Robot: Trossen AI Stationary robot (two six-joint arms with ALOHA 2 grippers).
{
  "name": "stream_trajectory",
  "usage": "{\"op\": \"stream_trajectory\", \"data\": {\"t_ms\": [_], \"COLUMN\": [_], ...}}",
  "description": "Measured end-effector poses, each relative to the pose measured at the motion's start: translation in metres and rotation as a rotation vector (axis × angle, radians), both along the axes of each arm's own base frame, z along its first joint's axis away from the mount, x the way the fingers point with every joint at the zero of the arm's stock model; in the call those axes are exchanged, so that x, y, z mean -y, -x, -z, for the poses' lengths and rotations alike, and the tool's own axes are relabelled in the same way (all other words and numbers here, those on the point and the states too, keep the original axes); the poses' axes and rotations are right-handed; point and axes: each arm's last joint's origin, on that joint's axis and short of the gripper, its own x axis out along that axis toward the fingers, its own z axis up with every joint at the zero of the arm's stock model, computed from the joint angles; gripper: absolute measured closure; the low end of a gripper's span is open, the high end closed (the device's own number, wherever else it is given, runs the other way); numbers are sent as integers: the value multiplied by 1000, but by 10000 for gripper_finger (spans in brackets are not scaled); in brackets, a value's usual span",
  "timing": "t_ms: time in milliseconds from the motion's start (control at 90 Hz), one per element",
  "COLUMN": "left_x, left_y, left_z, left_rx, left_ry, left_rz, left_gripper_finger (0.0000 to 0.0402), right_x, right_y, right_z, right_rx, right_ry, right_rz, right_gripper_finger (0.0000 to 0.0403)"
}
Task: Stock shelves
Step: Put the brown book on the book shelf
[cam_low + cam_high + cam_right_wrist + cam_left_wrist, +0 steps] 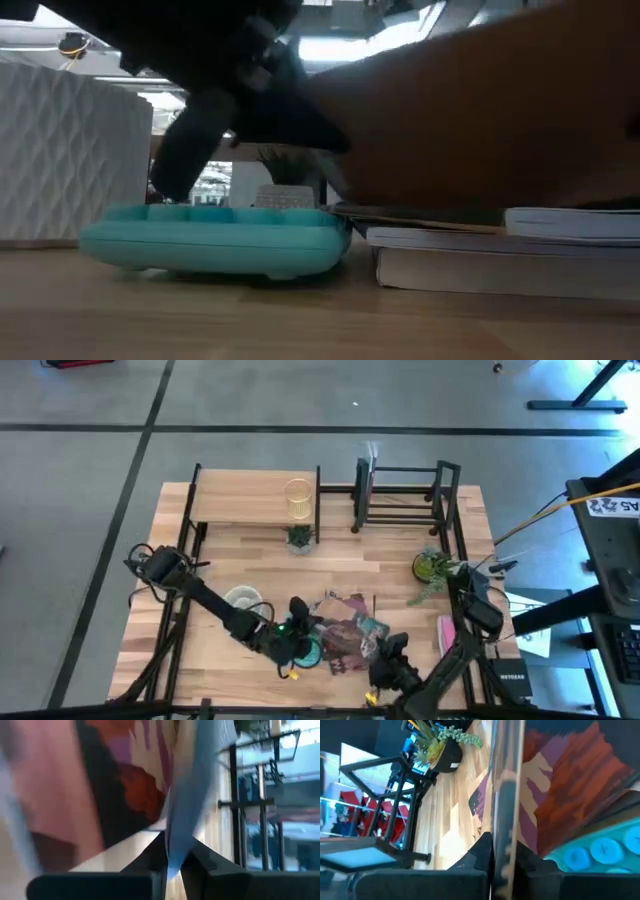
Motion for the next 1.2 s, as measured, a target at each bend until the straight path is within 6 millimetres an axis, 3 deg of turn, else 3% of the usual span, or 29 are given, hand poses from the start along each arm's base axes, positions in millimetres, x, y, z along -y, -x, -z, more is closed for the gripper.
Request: {"op": "stream_trajectory", "data": {"t_ms": [222, 433, 544, 644, 789, 933, 1200], "left_x": [-12, -25, -33, -38, -38, -28, -17], "left_y": [-5, -8, -9, -9, -8, -8, -16], "left_z": [1, 4, 6, 8, 9, 5, -9], "left_rx": [19, 27, 32, 22, 14, 8, 31], "left_ry": [60, 114, 127, 139, 142, 133, 190], "left_rz": [-63, -149, -209, -233, -228, -192, -136], "left_gripper_finger": [399, 400, 400, 400, 400, 400, 400], "right_x": [1, -18, -31, -41, -41, -25, 10], "right_y": [-5, 1, 4, 1, -12, -32, -82], "right_z": [-6, -48, -73, -103, -133, -131, -90], "right_rx": [-33, -19, 5, 129, 400, 412, 172], "right_ry": [-40, -242, -358, -414, -294, -180, -251], "right_rz": [28, 50, 38, -17, -151, -172, -157], "right_gripper_finger": [276, 183, 169, 167, 166, 166, 166]}}
